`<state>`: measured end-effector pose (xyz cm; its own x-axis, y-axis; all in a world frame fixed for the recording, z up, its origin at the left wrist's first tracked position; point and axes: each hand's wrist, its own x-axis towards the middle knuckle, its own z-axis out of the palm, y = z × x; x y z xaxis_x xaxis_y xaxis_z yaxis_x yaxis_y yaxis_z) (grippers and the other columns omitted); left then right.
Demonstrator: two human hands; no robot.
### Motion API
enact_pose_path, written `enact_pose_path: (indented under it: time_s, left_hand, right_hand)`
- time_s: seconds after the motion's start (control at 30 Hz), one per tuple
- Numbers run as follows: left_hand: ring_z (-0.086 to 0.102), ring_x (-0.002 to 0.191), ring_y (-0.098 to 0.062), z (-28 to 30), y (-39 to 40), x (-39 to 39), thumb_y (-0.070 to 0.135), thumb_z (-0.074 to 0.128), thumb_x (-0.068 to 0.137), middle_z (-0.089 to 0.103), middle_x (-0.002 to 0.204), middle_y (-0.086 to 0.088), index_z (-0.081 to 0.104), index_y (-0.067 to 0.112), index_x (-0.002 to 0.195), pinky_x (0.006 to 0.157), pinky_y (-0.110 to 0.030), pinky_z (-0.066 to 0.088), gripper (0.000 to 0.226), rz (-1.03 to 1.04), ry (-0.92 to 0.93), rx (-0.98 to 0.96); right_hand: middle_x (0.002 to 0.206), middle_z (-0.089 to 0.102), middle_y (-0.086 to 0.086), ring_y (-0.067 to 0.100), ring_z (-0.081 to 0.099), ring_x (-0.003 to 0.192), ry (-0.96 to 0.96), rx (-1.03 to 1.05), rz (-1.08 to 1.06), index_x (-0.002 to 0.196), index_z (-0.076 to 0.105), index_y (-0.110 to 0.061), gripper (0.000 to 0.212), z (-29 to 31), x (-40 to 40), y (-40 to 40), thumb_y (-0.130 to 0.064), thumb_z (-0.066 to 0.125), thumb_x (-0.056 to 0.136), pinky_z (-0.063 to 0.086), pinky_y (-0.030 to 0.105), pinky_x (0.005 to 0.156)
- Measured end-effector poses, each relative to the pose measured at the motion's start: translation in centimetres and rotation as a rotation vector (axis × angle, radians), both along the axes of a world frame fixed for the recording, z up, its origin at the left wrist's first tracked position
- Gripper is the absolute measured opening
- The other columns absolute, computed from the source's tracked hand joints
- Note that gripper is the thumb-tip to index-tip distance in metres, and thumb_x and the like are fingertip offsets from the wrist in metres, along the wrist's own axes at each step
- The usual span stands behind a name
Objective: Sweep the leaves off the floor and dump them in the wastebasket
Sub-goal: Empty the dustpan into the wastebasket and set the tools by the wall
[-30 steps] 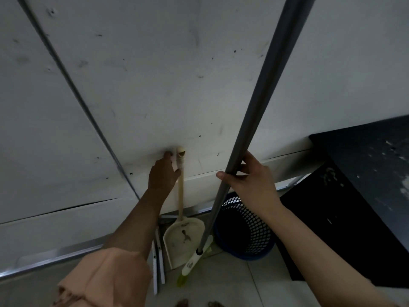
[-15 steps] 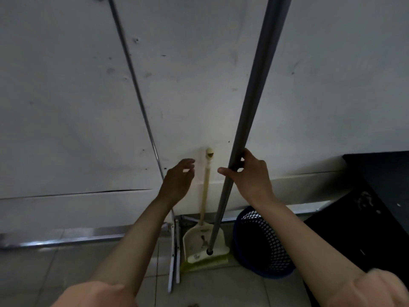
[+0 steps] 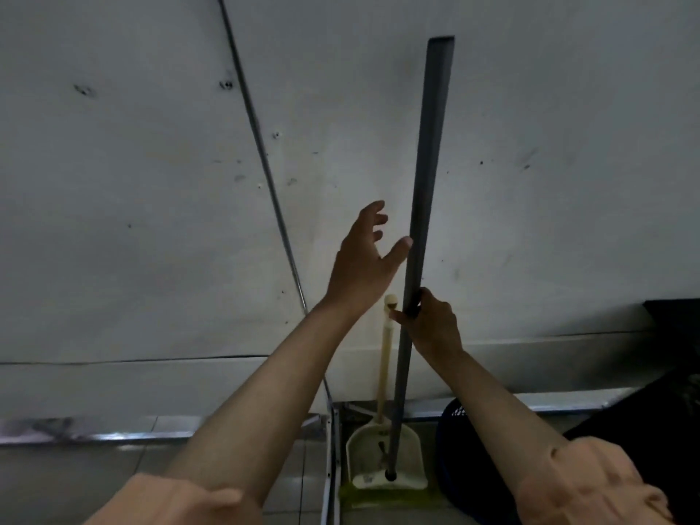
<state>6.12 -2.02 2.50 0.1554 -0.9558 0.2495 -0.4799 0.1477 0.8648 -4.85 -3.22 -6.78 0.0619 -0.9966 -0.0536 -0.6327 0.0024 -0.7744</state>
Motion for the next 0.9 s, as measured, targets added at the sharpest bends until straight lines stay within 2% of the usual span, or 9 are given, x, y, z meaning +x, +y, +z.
enact_pose_path:
  time_s: [0.17, 0.37, 0.47, 0.63, 0.9]
  left_hand:
    - [0.054, 0.112, -0.017, 0.7, -2.4, -0.8, 0.031, 0.057, 0.088, 0.049, 0.133, -0.002, 0.027, 0.023, 0.140, 0.086, -0.024, 0.044, 0.060, -0.004, -0.033, 0.033]
    - [0.054, 0.087, -0.007, 1.4, -3.8, -2.1, 0.026, 0.054, 0.091, 0.059, 0.120, -0.002, 0.040, 0.019, 0.133, 0.067, -0.010, 0.042, 0.045, -0.073, -0.107, -0.011]
    - [0.057, 0.090, -0.010, 1.1, -4.0, -2.4, 0.025, 0.052, 0.092, 0.059, 0.119, -0.003, 0.041, 0.017, 0.132, 0.072, -0.015, 0.043, 0.042, -0.039, -0.096, -0.013]
    - [0.054, 0.092, -0.009, 0.7, -3.8, -2.6, 0.023, 0.051, 0.092, 0.057, 0.123, -0.004, 0.039, 0.017, 0.134, 0.080, -0.021, 0.046, 0.043, -0.047, -0.082, -0.001]
    - [0.056, 0.111, -0.021, -0.7, -2.6, -2.3, 0.029, 0.058, 0.088, 0.052, 0.130, -0.002, 0.031, 0.025, 0.138, 0.090, -0.031, 0.047, 0.057, -0.036, -0.105, 0.106]
  right_hand:
    - [0.106, 0.064, 0.014, 0.026, 0.063, 0.091, 0.062, 0.042, 0.017, 0.108, 0.052, -0.004, 0.037, -0.1, -0.3, -0.7, -0.029, 0.062, 0.084, 0.053, 0.034, 0.075]
    - [0.102, 0.064, 0.014, 0.025, 0.062, 0.090, 0.016, 0.052, -0.014, 0.104, 0.053, -0.005, 0.034, 0.0, -0.7, -1.1, -0.029, 0.062, 0.083, 0.053, 0.033, 0.077]
    - [0.108, 0.064, 0.013, 0.025, 0.062, 0.093, 0.044, 0.096, 0.054, 0.113, 0.050, -0.005, 0.042, 0.3, -0.8, -1.9, -0.033, 0.061, 0.084, 0.049, 0.028, 0.076]
    - [0.119, 0.060, 0.014, 0.028, 0.059, 0.105, 0.099, 0.207, 0.179, 0.126, 0.041, -0.008, 0.053, 0.5, -1.5, -2.7, -0.030, 0.062, 0.083, 0.048, 0.033, 0.087]
    - [0.131, 0.052, 0.014, 0.027, 0.054, 0.115, 0.084, 0.242, 0.185, 0.136, 0.027, -0.009, 0.067, 1.0, -2.4, -1.8, -0.027, 0.064, 0.082, 0.044, 0.029, 0.088]
